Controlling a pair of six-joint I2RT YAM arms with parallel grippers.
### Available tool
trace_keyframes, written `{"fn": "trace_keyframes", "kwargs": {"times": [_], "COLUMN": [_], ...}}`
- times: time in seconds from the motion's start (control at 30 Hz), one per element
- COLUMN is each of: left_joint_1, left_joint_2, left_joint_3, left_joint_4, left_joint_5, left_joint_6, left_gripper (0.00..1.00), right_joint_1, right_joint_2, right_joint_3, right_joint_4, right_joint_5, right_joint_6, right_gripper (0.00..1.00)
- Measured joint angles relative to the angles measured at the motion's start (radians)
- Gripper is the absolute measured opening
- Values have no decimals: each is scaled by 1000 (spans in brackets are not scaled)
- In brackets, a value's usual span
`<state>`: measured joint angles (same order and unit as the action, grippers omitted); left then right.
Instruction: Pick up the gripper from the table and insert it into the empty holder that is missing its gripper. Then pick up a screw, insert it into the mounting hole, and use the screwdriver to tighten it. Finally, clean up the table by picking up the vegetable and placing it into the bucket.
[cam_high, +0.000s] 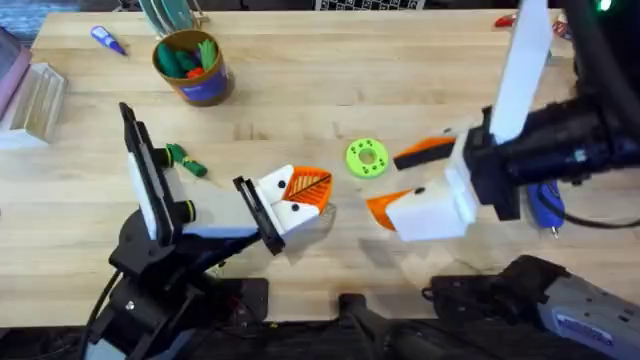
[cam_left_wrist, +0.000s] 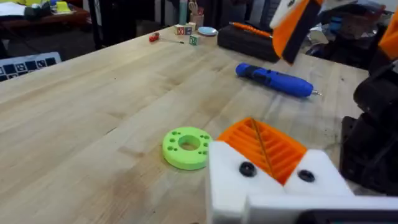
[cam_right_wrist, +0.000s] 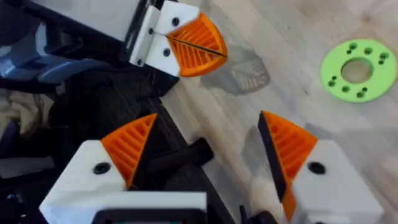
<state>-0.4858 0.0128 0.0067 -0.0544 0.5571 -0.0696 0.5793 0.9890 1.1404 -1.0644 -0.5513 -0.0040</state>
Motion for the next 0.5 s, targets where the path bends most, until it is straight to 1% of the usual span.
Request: {"fn": "trace_keyframes", "kwargs": {"times": [0.17,0.33,0.4,0.5], "left_joint_1": [0,0,0,0], "left_joint_2": [0,0,0,0], "left_joint_3": [0,0,0,0], "left_joint_4": [0,0,0,0], "left_joint_5": [0,0,0,0], "left_joint_6": [0,0,0,0], "left_gripper": [17,17,17,17], "right_joint_1": [-8,-19,-43,-109], "right_joint_2": [-25,-25,-25,-22], "right_joint_3": [-62,-69,-70,-70], "right_joint_4": [11,15,13,13], "right_joint_5": [-12,-3,28,84], "right_joint_6": [31,54,65,76], "right_gripper": [985,985,984,984]}}
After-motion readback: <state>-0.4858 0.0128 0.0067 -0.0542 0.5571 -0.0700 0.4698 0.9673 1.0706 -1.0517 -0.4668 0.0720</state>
